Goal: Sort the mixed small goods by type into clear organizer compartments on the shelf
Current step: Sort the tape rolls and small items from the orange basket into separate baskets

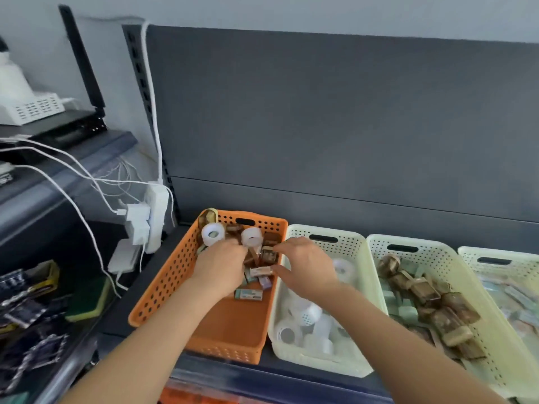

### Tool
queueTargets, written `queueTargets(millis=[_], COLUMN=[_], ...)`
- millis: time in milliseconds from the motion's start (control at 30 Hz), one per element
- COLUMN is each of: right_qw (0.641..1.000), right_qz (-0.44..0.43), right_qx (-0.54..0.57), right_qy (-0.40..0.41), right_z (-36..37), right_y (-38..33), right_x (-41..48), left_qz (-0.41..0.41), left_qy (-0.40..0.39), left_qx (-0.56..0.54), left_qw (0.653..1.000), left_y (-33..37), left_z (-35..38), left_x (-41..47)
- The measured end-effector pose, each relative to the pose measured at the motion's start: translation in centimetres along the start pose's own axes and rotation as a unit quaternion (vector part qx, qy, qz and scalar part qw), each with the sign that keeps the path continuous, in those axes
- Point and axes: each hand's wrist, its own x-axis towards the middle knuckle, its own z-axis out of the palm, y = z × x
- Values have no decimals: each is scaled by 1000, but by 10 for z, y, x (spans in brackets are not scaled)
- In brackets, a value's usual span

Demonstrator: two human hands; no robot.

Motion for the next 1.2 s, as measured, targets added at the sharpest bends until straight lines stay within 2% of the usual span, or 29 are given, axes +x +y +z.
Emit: queueTargets(millis=[100,300,500,600,833,1000,1200], right_qw=[998,987,979,981,995,995,991], right_qz=[-32,-38,-4,13,57,65,108], right_qx=[-21,-97,-121,-107,-38,-42,-68], right_qy=[-43,-126,-167,-159,-76,-63,-32], right_z=[16,45,61,63,74,82,81], right_y=[-22,-43,-44,-44,-49,-54,-52], right_x=[24,59,75,81,92,95,100], left_qz=[-22,6,11,12,48,96,78], left_qy=[-41,75,56,56,65,28,48], left_qx=[3,12,25,16,-35,-49,-78], left_qw=[999,997,998,998,996,994,993], left_y=[-28,-71,-88,-91,-96,-99,-101], left_z=[11,22,26,25,21,27,26], left_x=[1,18,36,40,28,11,10])
